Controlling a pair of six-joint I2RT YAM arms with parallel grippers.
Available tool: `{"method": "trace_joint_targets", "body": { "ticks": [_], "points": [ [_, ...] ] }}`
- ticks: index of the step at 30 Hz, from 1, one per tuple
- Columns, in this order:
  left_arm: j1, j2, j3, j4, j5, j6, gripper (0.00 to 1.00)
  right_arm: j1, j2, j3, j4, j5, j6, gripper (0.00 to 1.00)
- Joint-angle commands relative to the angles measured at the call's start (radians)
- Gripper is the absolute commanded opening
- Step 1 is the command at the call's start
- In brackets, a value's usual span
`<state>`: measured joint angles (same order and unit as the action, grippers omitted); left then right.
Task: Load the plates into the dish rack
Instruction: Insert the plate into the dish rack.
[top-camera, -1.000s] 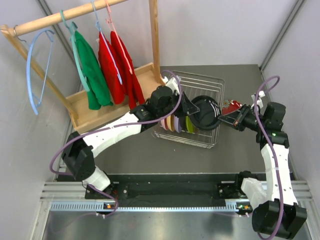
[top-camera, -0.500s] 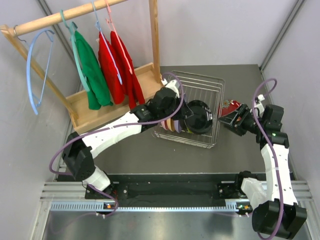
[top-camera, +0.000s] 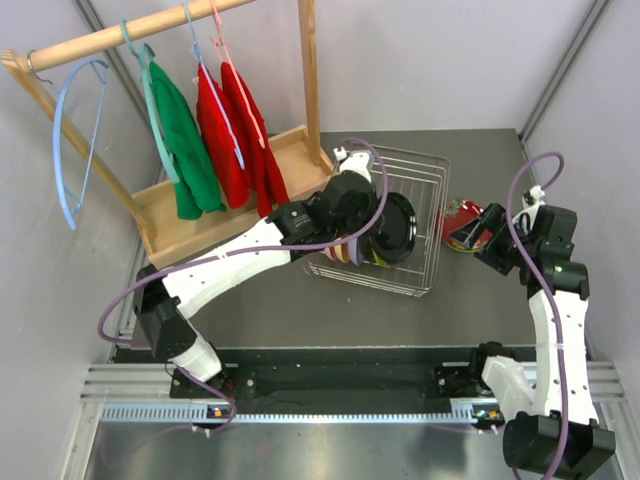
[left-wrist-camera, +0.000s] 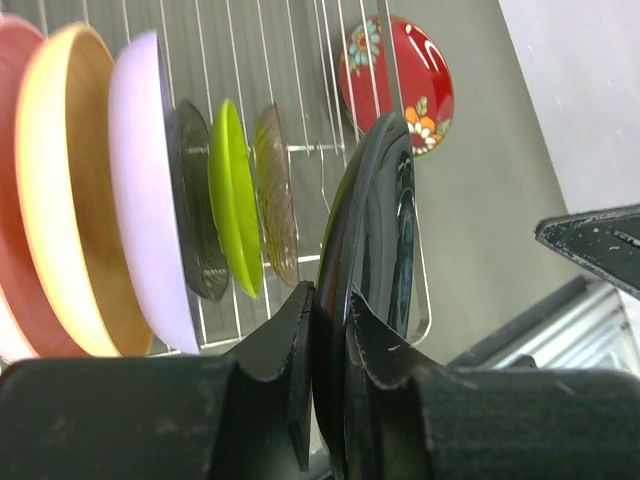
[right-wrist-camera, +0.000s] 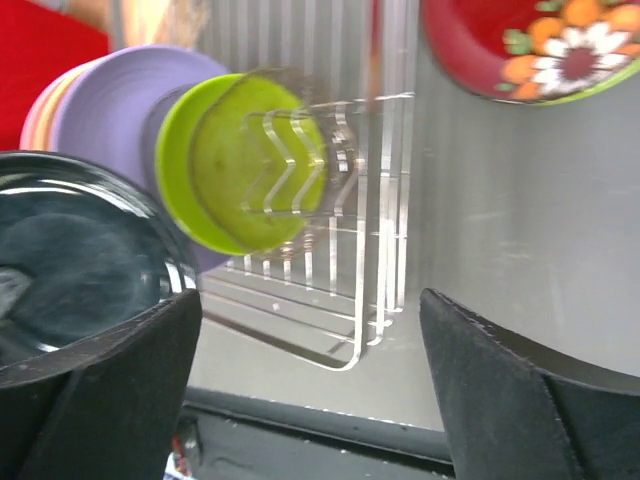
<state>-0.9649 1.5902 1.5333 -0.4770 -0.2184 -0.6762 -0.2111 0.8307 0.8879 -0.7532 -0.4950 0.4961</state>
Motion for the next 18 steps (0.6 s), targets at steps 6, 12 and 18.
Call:
{"method": "trace_joint_targets", "body": {
  "ticks": [6, 12, 18],
  "points": [
    [-0.055, 0.08, 0.191, -0.141, -0.206, 0.087, 0.0, -0.039, -0.019, 0.056, -0.066, 0.182, -0.034, 0.97],
    [-0.086, 0.142, 0.286, -0.227, -0.301, 0.112, 0.0, -0.093, -0.024, 0.054, -0.081, 0.162, -0.05, 0.98],
    [-0.118, 0.238, 0.413, -0.305, -0.381, 0.122, 0.0, -0.102, -0.028, 0.049, -0.078, 0.148, -0.048, 0.98]
  ]
}}
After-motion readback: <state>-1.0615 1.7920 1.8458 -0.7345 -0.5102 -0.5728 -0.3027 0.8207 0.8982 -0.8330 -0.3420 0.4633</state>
